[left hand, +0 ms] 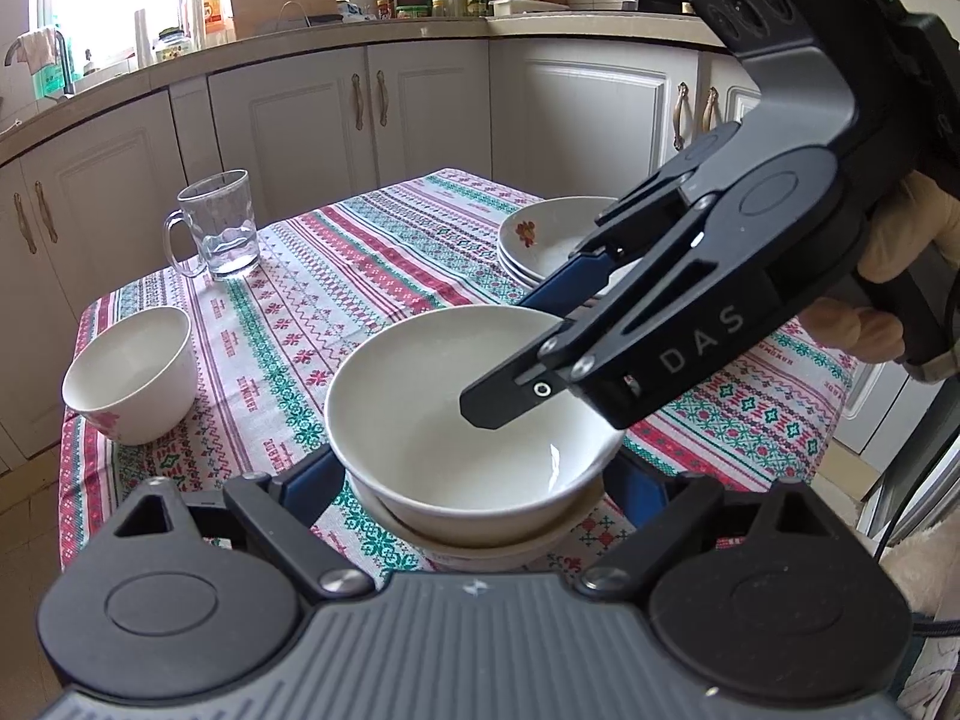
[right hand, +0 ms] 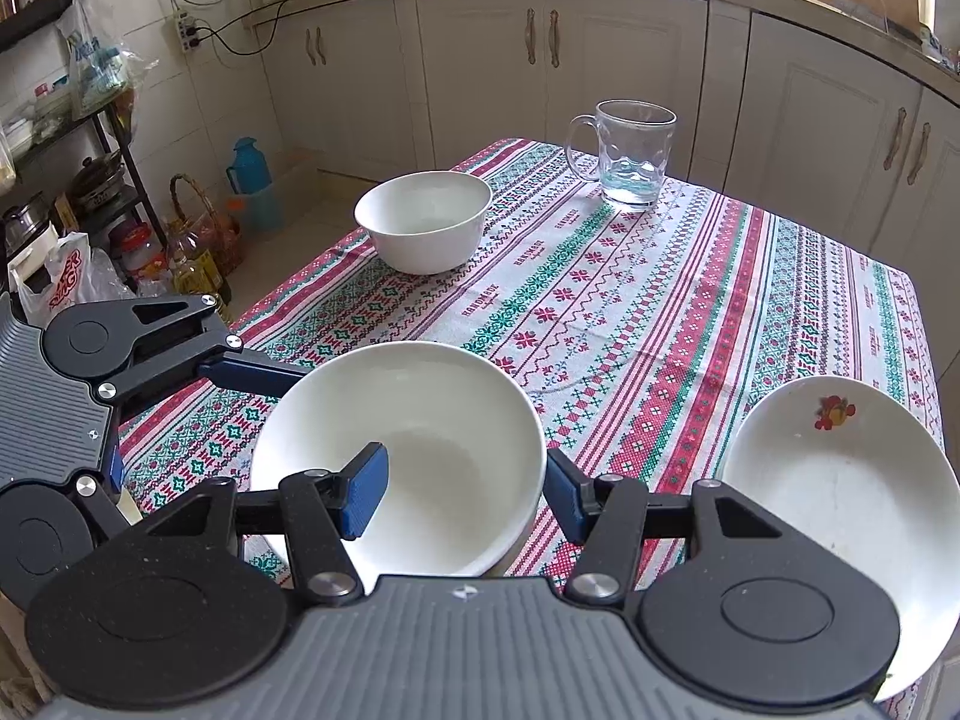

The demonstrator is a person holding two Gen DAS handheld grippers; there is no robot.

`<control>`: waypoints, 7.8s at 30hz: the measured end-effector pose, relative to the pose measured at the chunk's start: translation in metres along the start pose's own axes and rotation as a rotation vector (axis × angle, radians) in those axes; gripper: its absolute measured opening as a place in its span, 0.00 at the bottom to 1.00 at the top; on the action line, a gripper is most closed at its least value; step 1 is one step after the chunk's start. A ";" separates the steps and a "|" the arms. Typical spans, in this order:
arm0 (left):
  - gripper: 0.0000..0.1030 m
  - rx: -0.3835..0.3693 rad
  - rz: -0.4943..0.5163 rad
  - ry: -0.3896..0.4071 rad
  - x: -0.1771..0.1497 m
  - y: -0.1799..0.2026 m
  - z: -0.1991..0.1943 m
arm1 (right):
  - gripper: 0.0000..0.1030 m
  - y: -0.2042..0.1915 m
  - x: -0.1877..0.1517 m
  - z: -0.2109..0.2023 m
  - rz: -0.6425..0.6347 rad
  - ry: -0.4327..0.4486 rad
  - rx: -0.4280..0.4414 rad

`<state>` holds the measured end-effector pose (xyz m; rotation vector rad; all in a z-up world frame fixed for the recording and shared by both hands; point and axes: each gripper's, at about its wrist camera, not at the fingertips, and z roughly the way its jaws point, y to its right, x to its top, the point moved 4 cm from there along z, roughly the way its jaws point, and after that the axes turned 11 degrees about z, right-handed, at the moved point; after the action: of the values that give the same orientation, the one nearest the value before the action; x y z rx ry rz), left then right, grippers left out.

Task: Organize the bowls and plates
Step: 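Lower the held white bowl with the right tool into the pink-floral bowl, then open the right tool and lift it out of the bowl stack, then reach the right tool to the remaining white bowl and grip its rim, then lift the white bowl with the right tool and carry it toward the bowl stack, then lower the held bowl with the right tool onto the bowl stack, then open the right tool and withdraw it from the bowl stack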

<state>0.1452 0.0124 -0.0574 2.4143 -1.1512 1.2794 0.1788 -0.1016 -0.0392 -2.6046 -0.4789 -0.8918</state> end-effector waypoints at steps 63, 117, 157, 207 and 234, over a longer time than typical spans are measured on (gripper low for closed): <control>0.97 0.355 -0.179 0.050 -0.042 -0.176 0.048 | 0.92 -0.052 0.163 0.134 -0.266 -0.090 0.049; 0.91 0.261 -0.230 0.099 -0.041 -0.192 0.060 | 0.63 -0.041 0.178 0.195 -0.155 -0.172 0.100; 0.91 0.140 -0.056 0.142 0.019 -0.092 -0.019 | 0.64 -0.013 0.129 0.036 0.121 -0.083 0.188; 0.91 0.005 -0.024 0.076 0.012 -0.009 -0.023 | 0.64 0.010 0.031 -0.022 0.161 -0.097 0.132; 0.96 -0.011 -0.031 0.051 0.004 -0.012 -0.017 | 0.79 0.010 0.023 -0.017 0.158 -0.083 0.160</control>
<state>0.1445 0.0268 -0.0413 2.3681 -1.0997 1.3136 0.1917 -0.1133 -0.0139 -2.5000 -0.3445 -0.6679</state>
